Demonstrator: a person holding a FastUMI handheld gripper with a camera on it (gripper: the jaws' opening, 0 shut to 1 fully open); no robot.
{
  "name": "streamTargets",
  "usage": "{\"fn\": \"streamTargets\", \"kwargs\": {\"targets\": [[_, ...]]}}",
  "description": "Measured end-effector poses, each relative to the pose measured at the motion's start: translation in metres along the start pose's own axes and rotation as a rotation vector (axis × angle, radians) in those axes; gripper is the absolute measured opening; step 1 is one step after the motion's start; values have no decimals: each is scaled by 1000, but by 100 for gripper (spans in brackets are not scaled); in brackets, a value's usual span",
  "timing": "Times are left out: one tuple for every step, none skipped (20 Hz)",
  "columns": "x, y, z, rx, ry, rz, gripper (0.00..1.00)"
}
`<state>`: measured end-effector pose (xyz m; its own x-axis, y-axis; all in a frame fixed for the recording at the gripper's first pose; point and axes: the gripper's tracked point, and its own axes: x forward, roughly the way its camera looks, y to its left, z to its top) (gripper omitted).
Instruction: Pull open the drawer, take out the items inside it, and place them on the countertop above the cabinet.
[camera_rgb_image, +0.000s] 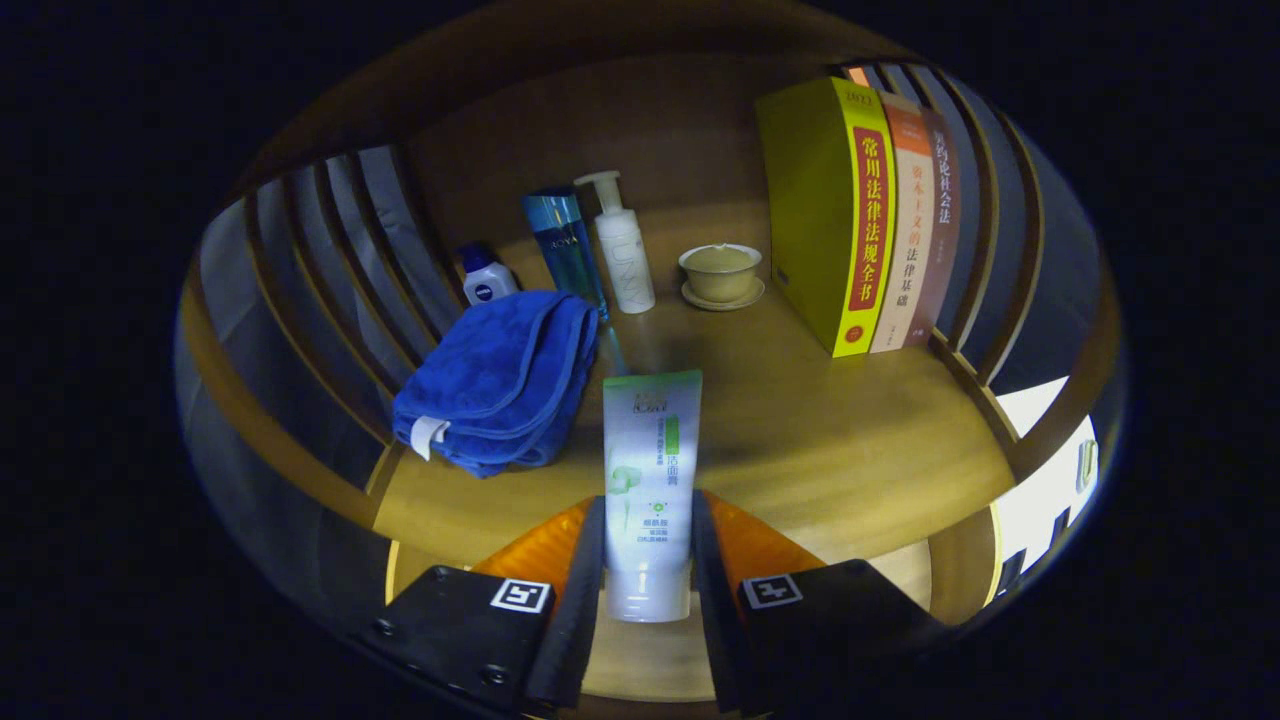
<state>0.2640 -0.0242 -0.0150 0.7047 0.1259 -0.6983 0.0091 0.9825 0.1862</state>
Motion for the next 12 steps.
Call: {"fn": "streamTargets", "kwargs": {"targets": [[6,0,0,2,5,0,56],[10,-1,-1,5,13,-3,56],[12,-2,-1,9,16,0,56],[15,-2,-1,10,19,-1,56],[17,-5,0,10,19,-9,56],[20,-7,1,9,17,-14,56],[22,-8,0,9,19,-19,56],[24,-10,0,10,24,-24,56],[24,-10,0,11,26,-22,56],[26,-11,1,10,22,-26,56],[26,-11,1,6,22,-30,56],[26,-11,2,3,23,-35,56]]}}
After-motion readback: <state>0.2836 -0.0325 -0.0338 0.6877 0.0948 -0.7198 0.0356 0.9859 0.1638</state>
